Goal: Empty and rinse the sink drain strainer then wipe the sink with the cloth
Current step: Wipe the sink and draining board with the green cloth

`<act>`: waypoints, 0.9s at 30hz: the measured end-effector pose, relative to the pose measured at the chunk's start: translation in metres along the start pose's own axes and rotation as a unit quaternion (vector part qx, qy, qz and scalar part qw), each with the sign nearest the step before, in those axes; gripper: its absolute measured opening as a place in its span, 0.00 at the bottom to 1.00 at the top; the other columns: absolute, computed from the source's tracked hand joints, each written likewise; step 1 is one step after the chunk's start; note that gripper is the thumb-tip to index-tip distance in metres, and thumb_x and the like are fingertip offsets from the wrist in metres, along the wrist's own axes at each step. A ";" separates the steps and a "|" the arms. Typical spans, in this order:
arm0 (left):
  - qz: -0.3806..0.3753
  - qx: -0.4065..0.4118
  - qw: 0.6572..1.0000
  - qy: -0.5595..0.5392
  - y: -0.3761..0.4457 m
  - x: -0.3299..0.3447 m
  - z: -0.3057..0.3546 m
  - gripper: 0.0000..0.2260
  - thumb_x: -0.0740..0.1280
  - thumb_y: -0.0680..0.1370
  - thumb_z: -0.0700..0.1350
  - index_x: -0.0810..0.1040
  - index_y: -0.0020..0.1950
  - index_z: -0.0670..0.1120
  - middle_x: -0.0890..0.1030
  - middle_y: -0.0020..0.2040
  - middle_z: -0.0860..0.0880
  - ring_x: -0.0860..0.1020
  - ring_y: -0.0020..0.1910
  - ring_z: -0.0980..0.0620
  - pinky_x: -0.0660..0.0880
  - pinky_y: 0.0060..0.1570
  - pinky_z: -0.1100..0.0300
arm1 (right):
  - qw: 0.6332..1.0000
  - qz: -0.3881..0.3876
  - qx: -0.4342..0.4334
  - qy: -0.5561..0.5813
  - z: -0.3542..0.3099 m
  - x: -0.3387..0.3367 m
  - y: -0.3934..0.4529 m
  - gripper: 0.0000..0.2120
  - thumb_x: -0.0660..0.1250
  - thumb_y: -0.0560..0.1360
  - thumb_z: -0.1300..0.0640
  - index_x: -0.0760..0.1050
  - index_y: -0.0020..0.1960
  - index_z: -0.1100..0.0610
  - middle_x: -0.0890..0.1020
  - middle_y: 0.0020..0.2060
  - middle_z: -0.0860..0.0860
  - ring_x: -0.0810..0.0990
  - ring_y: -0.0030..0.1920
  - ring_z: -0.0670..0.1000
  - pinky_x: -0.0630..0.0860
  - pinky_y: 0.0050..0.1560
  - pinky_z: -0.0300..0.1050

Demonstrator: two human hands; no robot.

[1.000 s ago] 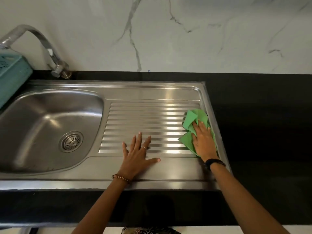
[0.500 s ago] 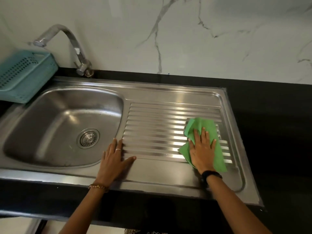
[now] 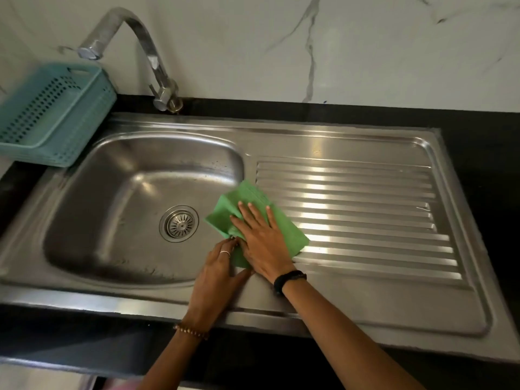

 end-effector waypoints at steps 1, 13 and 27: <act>0.001 -0.005 1.000 0.001 -0.002 -0.001 0.000 0.29 0.72 0.70 0.51 0.68 0.67 0.45 0.71 0.66 0.46 0.72 0.63 0.47 0.70 0.63 0.53 | 1.000 -0.002 -0.014 0.000 -0.001 0.001 -0.003 0.24 0.53 0.79 0.52 0.55 0.74 0.50 0.52 0.77 0.51 0.47 0.77 0.52 0.38 0.75 0.58; -0.069 0.089 0.986 0.121 -0.026 0.070 0.079 0.41 0.66 0.68 0.64 0.54 0.74 0.49 0.48 0.77 0.46 0.48 0.76 0.50 0.37 0.73 0.49 | 0.997 0.031 0.066 0.035 0.101 -0.027 -0.098 0.24 0.53 0.80 0.49 0.54 0.74 0.49 0.59 0.75 0.49 0.55 0.75 0.49 0.43 0.76 0.52; -0.163 0.108 0.965 0.174 -0.035 0.119 0.112 0.40 0.58 0.70 0.69 0.39 0.73 0.60 0.35 0.76 0.49 0.36 0.75 0.47 0.33 0.68 0.37 | 0.944 0.091 0.311 0.068 0.209 -0.068 -0.223 0.24 0.50 0.81 0.51 0.54 0.75 0.56 0.58 0.75 0.57 0.55 0.75 0.56 0.50 0.75 0.53</act>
Point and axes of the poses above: each hand's wrist, its own y-axis towards the middle knuckle, its own x-axis out of the palm, z = x × y, the point moved 2 cm from there along y, towards the middle knuckle
